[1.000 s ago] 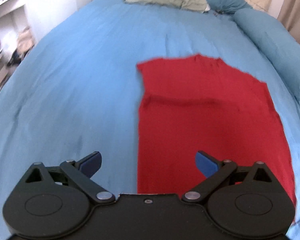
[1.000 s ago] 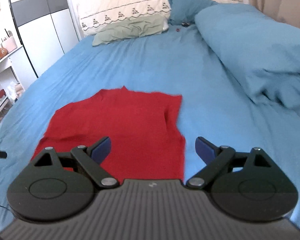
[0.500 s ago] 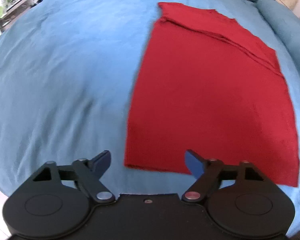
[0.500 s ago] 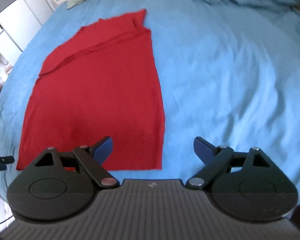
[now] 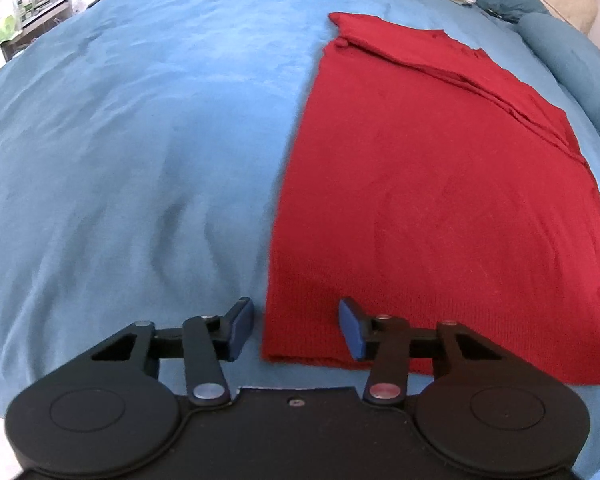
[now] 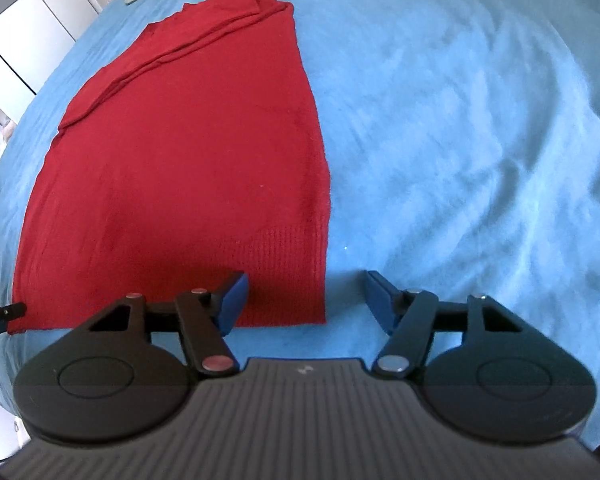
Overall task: Fold small clothes
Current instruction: 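Close the left gripper on the hem while the right gripper closes beside it, then lift the hem with both grippers and fold it toward the collar, release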
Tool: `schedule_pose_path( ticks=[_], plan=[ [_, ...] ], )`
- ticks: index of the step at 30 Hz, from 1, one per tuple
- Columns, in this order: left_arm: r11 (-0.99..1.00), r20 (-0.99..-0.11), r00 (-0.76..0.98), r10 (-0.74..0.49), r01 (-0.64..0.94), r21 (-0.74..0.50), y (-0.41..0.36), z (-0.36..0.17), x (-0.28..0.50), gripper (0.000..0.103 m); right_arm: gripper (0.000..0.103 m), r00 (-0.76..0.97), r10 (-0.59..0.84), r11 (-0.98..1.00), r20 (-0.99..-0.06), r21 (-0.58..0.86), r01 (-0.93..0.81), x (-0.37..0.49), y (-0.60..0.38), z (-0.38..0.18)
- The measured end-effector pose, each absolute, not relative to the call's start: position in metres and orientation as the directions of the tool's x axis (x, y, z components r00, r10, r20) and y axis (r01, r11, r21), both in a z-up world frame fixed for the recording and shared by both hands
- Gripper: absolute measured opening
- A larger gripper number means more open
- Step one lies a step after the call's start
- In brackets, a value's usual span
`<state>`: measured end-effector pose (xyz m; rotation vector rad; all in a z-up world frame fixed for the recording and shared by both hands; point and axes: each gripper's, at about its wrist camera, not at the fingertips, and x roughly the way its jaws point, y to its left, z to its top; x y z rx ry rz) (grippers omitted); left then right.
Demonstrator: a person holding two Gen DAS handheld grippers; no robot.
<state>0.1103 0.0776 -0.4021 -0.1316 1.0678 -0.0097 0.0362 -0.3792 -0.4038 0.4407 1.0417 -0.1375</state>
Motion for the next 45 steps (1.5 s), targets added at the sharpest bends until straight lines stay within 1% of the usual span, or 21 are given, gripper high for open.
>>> schedule_pose_path(
  ticks=[1,3,4,5,8,9,10,11,12,13,14,15,18,20,25,30,34,36,39,43,45],
  plan=[
    [0.993,-0.874,0.481,-0.071,-0.048,-0.108,0.076,-0.402,0.110,0.048,0.075,0.504,0.096,0.905,-0.859,0.286,0.316,0.036,-0.379,-0.405],
    [0.993,-0.877,0.475,-0.076,-0.040,-0.108,0.073,-0.402,0.109,0.046,0.073,0.502,0.094,0.901,-0.860,0.288,0.324,0.036,-0.379,-0.406],
    [0.993,-0.878,0.472,-0.079,-0.038,-0.109,0.071,-0.401,0.108,0.042,0.071,0.502,0.095,0.897,-0.860,0.292,0.331,0.036,-0.380,-0.406],
    [0.993,-0.880,0.468,-0.082,-0.033,-0.110,0.070,-0.400,0.108,0.040,0.070,0.501,0.097,0.894,-0.860,0.297,0.336,0.036,-0.380,-0.406],
    [0.995,-0.888,0.452,-0.079,-0.023,-0.101,0.068,-0.399,0.111,0.036,0.060,0.496,0.111,0.893,-0.861,0.305,0.330,0.038,-0.376,-0.405],
    [0.994,-0.891,0.446,-0.081,-0.028,-0.104,0.069,-0.400,0.112,0.034,0.054,0.493,0.117,0.894,-0.862,0.308,0.326,0.039,-0.375,-0.405],
    [0.994,-0.894,0.440,-0.081,-0.036,-0.108,0.071,-0.400,0.113,0.028,0.053,0.490,0.123,0.893,-0.863,0.311,0.325,0.041,-0.374,-0.405],
    [0.993,-0.898,0.432,-0.081,-0.045,-0.111,0.073,-0.400,0.115,0.026,0.052,0.489,0.123,0.892,-0.864,0.312,0.326,0.042,-0.374,-0.406],
    [0.993,-0.902,0.426,-0.078,-0.047,-0.107,0.074,-0.400,0.116,0.019,0.045,0.487,0.124,0.891,-0.865,0.313,0.328,0.044,-0.373,-0.406],
    [0.995,-0.905,0.420,-0.068,-0.041,-0.094,0.074,-0.399,0.117,0.008,0.033,0.484,0.127,0.891,-0.866,0.315,0.329,0.046,-0.373,-0.407],
    [0.996,-0.908,0.415,-0.060,-0.029,-0.079,0.072,-0.398,0.118,0.007,0.026,0.479,0.131,0.892,-0.868,0.315,0.326,0.048,-0.372,-0.406],
    [0.997,-0.911,0.410,-0.054,-0.019,-0.068,0.070,-0.396,0.119,0.006,0.021,0.475,0.138,0.893,-0.869,0.317,0.320,0.050,-0.372,-0.406],
    [0.998,-0.916,0.397,-0.053,-0.013,-0.063,0.068,-0.387,0.123,0.005,0.021,0.468,0.146,0.894,-0.872,0.319,0.315,0.054,-0.372,-0.401],
    [0.996,-0.912,0.404,-0.067,-0.021,-0.083,0.070,-0.374,0.125,0.005,0.020,0.480,0.168,0.875,-0.861,0.354,0.329,0.056,-0.376,-0.392],
    [0.991,-0.867,0.485,-0.116,-0.002,-0.134,0.072,-0.311,0.147,0.005,0.020,0.540,0.213,0.834,-0.814,0.439,0.334,0.069,-0.389,-0.344],
    [0.987,-0.809,0.570,-0.146,0.025,-0.160,0.064,-0.252,0.212,0.005,0.020,0.633,0.227,0.790,-0.740,0.520,0.325,0.118,-0.406,-0.284],
    [0.982,-0.750,0.641,-0.165,0.039,-0.183,0.057,-0.229,0.283,0.005,0.020,0.697,0.219,0.762,-0.682,0.567,0.315,0.186,-0.423,-0.247],
    [0.979,-0.724,0.667,-0.174,0.039,-0.199,0.052,-0.228,0.328,0.005,0.020,0.714,0.220,0.750,-0.664,0.583,0.312,0.227,-0.430,-0.240],
    [0.977,-0.689,0.703,-0.179,0.043,-0.211,0.040,-0.243,0.394,0.005,0.020,0.733,0.216,0.746,-0.645,0.593,0.302,0.291,-0.438,-0.246],
    [0.972,-0.680,0.711,-0.178,0.018,-0.235,0.028,-0.282,0.478,0.005,0.020,0.738,0.198,0.772,-0.645,0.567,0.287,0.382,-0.447,-0.278],
    [0.970,-0.680,0.717,-0.151,-0.023,-0.241,0.026,-0.305,0.508,0.005,0.020,0.740,0.196,0.761,-0.644,0.576,0.300,0.418,-0.453,-0.300]
  ],
)
